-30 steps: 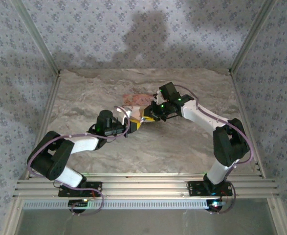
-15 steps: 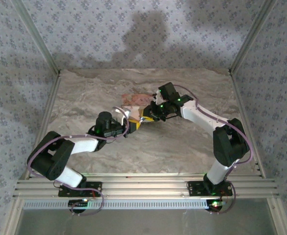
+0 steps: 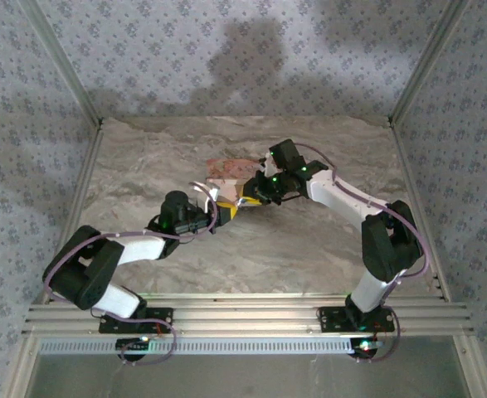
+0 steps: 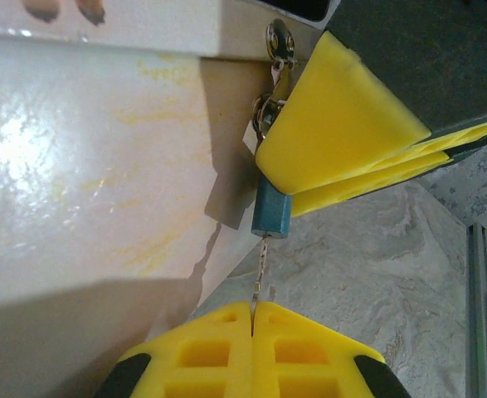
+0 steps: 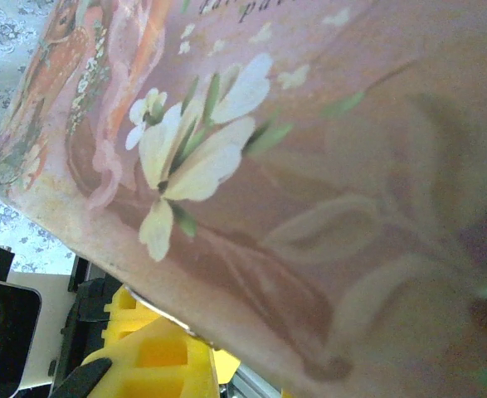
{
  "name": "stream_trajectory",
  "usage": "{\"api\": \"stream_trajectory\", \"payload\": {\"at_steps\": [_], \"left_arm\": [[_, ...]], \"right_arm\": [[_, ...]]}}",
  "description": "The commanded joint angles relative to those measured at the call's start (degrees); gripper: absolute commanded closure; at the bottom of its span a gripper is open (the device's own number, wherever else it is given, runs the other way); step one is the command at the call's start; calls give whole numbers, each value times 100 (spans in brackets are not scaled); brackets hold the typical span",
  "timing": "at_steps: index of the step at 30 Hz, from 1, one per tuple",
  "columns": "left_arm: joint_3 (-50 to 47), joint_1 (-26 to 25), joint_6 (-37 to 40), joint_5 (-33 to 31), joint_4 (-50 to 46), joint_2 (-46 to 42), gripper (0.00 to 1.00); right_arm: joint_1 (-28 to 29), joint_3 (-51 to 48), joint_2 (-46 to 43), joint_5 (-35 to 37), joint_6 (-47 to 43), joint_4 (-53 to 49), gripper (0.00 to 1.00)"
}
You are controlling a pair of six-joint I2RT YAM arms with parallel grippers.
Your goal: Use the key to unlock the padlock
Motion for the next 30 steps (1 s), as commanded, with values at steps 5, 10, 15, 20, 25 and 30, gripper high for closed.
{"api": "stream_trajectory", "payload": {"at_steps": [5, 10, 15, 20, 25, 30], "left_arm": [[90, -91, -38, 31, 359, 30, 100], [144, -90, -29, 31, 322, 66, 100], [193, -95, -32, -4, 288, 125, 100], [233, -94, -41, -83, 396, 154, 100], [200, -95, -94, -137, 673, 211, 100], [5, -93, -112, -243, 1100, 131, 100]], "right_arm": [[40, 5, -31, -224, 6, 408, 100], [70, 63, 65, -283, 55, 441, 100], [64, 165, 78, -286, 28, 380, 100], [63, 123, 112, -312, 32, 393, 100], [68, 117, 112, -362, 32, 407, 100], [29, 156, 120, -434, -59, 275, 100]]}}
